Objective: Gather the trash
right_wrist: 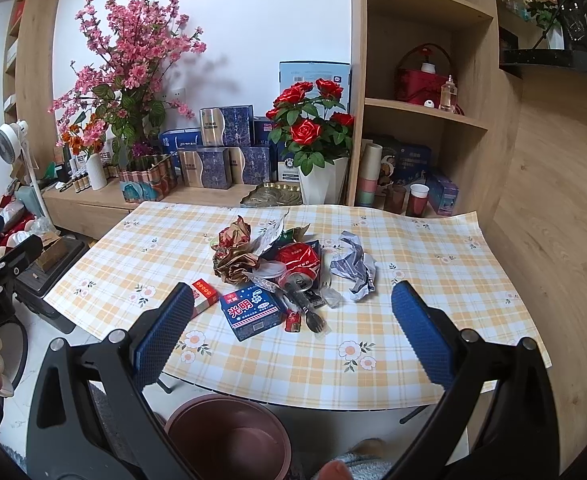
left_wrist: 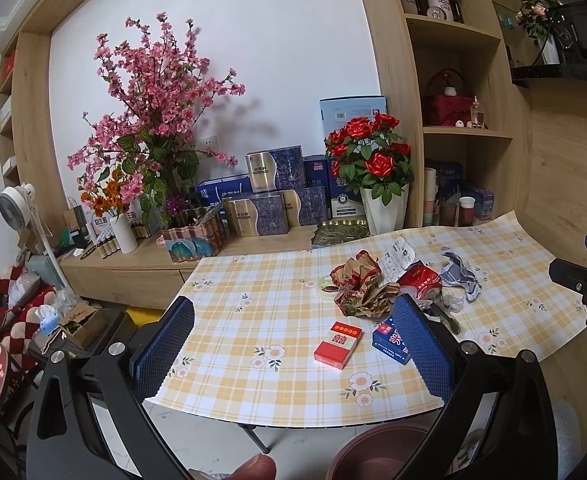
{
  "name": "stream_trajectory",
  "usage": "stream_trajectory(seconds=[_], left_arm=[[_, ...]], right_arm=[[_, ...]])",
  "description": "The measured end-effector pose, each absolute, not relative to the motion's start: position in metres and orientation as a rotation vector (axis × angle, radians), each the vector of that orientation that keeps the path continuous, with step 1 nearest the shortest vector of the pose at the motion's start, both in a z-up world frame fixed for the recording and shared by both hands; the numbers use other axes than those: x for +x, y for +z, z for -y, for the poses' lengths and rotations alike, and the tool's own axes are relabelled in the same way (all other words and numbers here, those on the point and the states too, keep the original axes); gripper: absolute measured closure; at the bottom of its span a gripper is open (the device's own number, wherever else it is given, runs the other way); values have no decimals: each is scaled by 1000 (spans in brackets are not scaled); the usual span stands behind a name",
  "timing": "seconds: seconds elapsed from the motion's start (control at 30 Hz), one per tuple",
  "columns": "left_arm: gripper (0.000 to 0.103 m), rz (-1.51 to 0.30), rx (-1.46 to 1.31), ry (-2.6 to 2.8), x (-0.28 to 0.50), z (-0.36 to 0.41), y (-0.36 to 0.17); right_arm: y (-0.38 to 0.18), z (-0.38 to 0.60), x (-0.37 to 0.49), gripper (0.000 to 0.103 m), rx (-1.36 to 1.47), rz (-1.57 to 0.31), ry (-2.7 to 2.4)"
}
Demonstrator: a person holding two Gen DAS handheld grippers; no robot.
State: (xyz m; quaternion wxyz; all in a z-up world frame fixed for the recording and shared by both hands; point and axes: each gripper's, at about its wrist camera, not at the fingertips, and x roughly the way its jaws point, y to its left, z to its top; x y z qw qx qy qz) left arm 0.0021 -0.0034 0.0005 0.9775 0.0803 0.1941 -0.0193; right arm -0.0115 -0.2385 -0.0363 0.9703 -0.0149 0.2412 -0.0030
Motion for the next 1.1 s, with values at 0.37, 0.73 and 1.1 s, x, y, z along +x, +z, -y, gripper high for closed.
stream_trajectory(seconds=[0.37,0.73,1.1], left_arm=[[6,-391,162,-38,2,4,1],[6,-387,162,-39,0,4,1],[6,-391,155,-42,-3,4,2]], right_arm=[[-36,238,-13,6,-33,-487,-9],[-34,238,-14,6,-32,-485,-8],[-33,237,-15,6,-35,-483,-12]])
